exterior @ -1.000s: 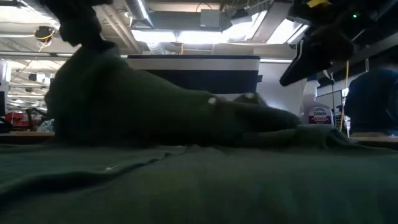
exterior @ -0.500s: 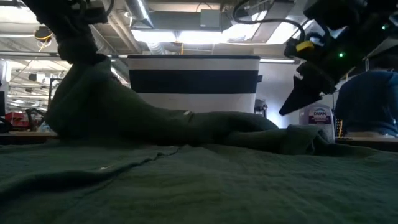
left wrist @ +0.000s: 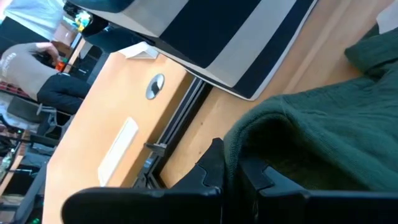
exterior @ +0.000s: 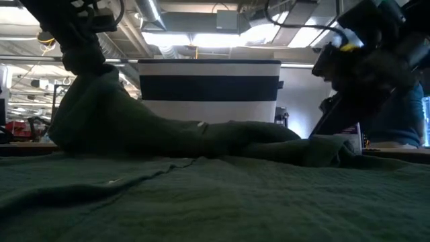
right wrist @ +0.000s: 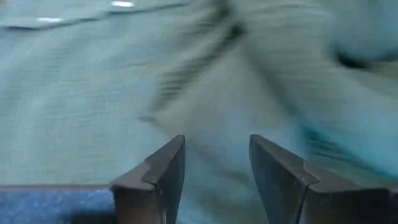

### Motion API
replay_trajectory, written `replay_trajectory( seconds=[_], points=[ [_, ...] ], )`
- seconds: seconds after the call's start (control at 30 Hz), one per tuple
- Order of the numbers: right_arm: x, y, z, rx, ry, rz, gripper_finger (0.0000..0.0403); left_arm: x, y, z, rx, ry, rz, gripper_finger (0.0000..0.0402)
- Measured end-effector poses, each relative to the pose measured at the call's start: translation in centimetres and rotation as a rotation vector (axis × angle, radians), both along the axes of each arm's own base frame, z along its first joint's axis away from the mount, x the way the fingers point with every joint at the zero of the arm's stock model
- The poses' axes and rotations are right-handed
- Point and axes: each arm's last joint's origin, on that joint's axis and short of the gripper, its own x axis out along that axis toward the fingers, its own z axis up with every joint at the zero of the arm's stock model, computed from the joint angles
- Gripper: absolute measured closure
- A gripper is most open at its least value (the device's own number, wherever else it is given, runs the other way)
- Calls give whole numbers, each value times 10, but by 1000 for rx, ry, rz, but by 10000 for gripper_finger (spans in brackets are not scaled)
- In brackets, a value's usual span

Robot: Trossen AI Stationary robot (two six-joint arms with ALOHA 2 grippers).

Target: Fold Laundry from Bin

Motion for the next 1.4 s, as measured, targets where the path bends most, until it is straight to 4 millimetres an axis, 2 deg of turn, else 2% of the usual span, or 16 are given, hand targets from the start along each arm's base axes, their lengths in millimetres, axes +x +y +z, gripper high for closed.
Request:
replay_trajectory(
  seconds=[0.33, 0.57, 0.8, 1.0, 1.13, 1.33, 1.4],
  points=[
    [-3, 4, -1, 84, 124, 97, 226, 0, 0, 0, 0, 0, 0, 398],
    [4, 6, 24, 24, 306, 116, 226, 0, 0, 0, 0, -1, 0, 398],
    [-9, 12, 15, -254, 357, 206, 226, 0, 0, 0, -1, -2, 0, 398],
    [-6, 11, 16, -379, 299, 141, 230, 0, 0, 0, 0, -2, 0, 398],
    [-6, 11, 12, -392, 319, 151, 270, 0, 0, 0, -1, -2, 0, 398],
    [-3, 13, -1, -397, 374, 148, 381, 0, -1, -1, -35, 11, -7, 398],
    [-4, 13, 1, -395, 375, 148, 393, 0, -1, -2, -77, 41, -19, 398]
  ],
)
